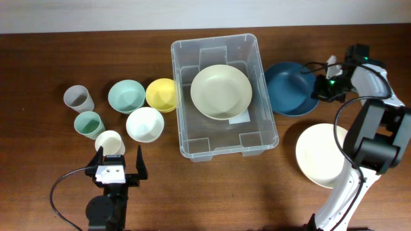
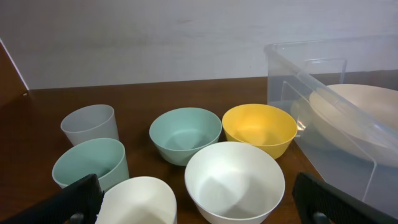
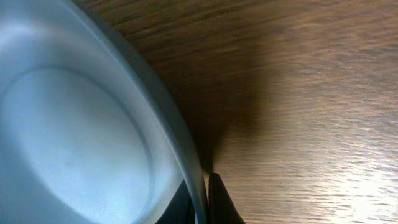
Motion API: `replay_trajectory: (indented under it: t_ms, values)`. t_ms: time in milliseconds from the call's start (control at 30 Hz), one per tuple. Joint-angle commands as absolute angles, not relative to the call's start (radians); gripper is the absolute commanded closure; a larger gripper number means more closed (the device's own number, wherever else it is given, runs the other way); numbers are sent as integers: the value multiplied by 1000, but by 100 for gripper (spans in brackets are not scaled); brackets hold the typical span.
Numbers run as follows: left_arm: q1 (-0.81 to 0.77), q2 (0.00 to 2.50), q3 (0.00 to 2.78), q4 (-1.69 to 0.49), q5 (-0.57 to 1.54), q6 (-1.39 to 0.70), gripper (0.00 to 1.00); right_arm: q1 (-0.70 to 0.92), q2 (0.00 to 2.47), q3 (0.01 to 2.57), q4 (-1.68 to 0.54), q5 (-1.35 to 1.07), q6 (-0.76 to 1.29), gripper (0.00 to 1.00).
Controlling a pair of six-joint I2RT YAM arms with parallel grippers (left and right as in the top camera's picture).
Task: Pack container
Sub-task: 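Move the right gripper to the blue bowl and grasp its rim, then carry the blue bowl with the right gripper and set it on the cream plate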
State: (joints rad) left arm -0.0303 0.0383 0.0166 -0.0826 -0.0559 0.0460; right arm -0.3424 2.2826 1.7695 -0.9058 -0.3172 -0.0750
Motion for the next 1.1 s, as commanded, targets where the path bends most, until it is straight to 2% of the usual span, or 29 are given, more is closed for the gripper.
replay_trajectory:
  t_ms: [0, 100, 267, 433, 600, 700, 900, 1067]
  values:
    - [-30, 38, 9, -80, -48, 62, 1, -424, 2271, 1784, -917, -388, -73, 96]
    - [-30, 38, 9, -80, -48, 62, 1, -491, 2238, 1841, -939, -488, -62, 96]
    - [-30, 38, 9, -80, -48, 62, 1, -583, 2165, 1935, -1001, -495, -22, 96]
    - [-30, 38, 9, -80, -48, 62, 1, -552, 2080, 2035, -1088, -525, -50, 96]
    - [-30, 38, 9, -80, -48, 62, 1, -391, 1967, 2134, -1152, -495, -84, 96]
    - [-30, 38, 9, -80, -48, 62, 0, -235, 1924, 2139, -1147, -371, -101, 96]
    - [-30, 38, 9, -80, -48, 62, 1, 70, 1959, 2121, -1157, -128, -101, 96]
    - [-30, 38, 9, -80, -48, 62, 1, 199, 2012, 2086, -1156, -26, -97, 96]
